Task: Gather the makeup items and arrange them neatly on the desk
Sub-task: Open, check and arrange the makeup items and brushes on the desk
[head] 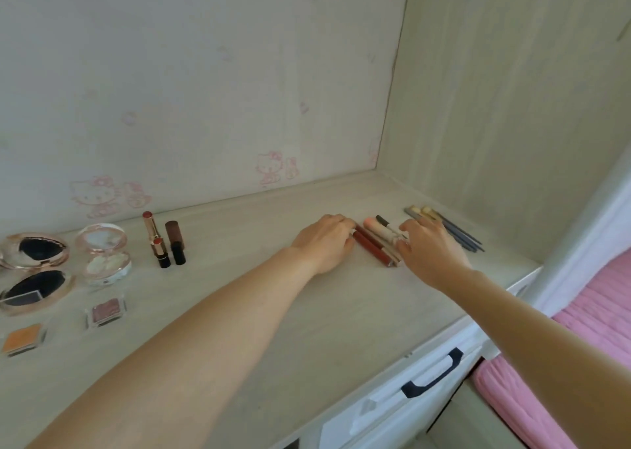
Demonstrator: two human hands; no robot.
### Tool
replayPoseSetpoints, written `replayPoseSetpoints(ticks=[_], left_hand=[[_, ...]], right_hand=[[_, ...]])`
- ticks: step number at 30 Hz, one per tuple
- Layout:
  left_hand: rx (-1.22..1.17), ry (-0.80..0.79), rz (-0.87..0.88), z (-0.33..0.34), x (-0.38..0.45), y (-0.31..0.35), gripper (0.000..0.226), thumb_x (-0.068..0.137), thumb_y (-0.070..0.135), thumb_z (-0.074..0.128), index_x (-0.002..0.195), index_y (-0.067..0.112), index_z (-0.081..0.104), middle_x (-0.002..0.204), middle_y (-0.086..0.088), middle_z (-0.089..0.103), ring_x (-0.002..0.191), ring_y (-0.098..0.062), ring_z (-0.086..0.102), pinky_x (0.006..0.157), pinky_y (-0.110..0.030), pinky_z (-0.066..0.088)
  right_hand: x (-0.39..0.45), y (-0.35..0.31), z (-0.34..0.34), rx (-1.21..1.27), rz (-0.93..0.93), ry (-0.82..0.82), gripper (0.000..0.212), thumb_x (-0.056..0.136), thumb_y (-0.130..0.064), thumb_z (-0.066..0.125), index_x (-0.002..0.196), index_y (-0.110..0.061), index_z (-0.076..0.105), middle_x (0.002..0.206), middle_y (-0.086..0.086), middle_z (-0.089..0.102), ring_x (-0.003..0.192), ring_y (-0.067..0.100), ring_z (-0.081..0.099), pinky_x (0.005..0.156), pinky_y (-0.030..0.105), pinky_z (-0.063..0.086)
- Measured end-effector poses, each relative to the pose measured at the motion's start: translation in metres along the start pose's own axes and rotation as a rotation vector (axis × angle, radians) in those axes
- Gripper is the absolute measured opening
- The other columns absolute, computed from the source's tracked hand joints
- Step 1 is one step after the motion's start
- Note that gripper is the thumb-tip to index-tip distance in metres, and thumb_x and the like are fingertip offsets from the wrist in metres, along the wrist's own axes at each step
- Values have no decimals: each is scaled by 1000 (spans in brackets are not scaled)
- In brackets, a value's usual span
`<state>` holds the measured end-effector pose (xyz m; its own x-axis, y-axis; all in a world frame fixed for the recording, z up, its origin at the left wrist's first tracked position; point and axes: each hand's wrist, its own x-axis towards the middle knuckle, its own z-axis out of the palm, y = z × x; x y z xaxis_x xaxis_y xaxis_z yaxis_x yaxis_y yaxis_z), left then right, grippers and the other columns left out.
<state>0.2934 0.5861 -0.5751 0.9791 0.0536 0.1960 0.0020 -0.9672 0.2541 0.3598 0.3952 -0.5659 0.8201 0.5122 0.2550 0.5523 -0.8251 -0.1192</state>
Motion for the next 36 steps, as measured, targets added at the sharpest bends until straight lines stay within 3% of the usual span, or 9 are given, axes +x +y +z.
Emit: replayPoseSetpoints(ticks=[3,9,14,19,25,27,30,33,36], left_hand=[[-24,-4,31,6,26,9,34,100,26,40,130,16,50,135,-5,50,127,-26,41,101,-42,40],[42,-114,42,22,65,15,44,100,16,40,144,21,38,144,-6,44,135,-26,36,107,-43,37],[-43,-181,41,23,75,19,29,96,17,42,118,22,61,116,-4,64,104,-25,59,91,-40,48],[-136,-149,9,21,78,21,26,95,19,46,112,13,66,110,-10,63,100,-27,59,90,-38,48],[-223,23,45,10,69,21,29,90,11,58,119,11,64,120,-9,61,111,-24,57,91,-27,44],[-219,68,71,5,63,19,40,85,5,64,124,11,61,124,-9,58,117,-24,54,98,-30,42],[-216,164,99,-8,48,15,45,81,1,68,124,11,60,121,-6,60,115,-22,55,97,-31,43],[-238,259,109,-22,31,11,43,76,3,73,117,14,63,112,-2,64,104,-19,59,92,-32,46],[-235,331,107,-38,9,7,38,75,9,75,111,17,65,103,1,69,95,-18,62,86,-37,49]], right_hand=[[11,3,5,-1,17,-15,35,97,-34,48,122,-11,56,132,10,53,128,29,40,98,41,44],[19,3,17,22,8,-14,31,96,-32,48,118,-11,57,120,10,57,116,28,48,85,38,49],[20,3,24,55,69,-2,28,96,-28,49,115,-10,57,119,10,55,120,28,42,83,35,44],[22,1,24,127,135,28,25,93,-24,52,115,-12,59,119,8,56,121,26,42,82,35,46],[21,2,21,251,151,164,25,92,-28,58,111,-13,61,129,7,56,121,26,46,92,37,46],[19,-2,12,363,163,191,24,93,-28,58,111,-13,61,116,4,61,104,20,54,79,31,45],[16,-13,-6,637,224,195,18,91,-31,61,104,-19,63,94,-3,63,84,13,59,67,26,43],[12,-29,-26,853,275,199,13,89,-29,63,96,-20,66,81,-3,66,76,15,65,65,28,52],[5,-47,-45,1015,284,173,10,89,-24,61,96,-19,67,83,1,66,74,17,66,72,35,59]])
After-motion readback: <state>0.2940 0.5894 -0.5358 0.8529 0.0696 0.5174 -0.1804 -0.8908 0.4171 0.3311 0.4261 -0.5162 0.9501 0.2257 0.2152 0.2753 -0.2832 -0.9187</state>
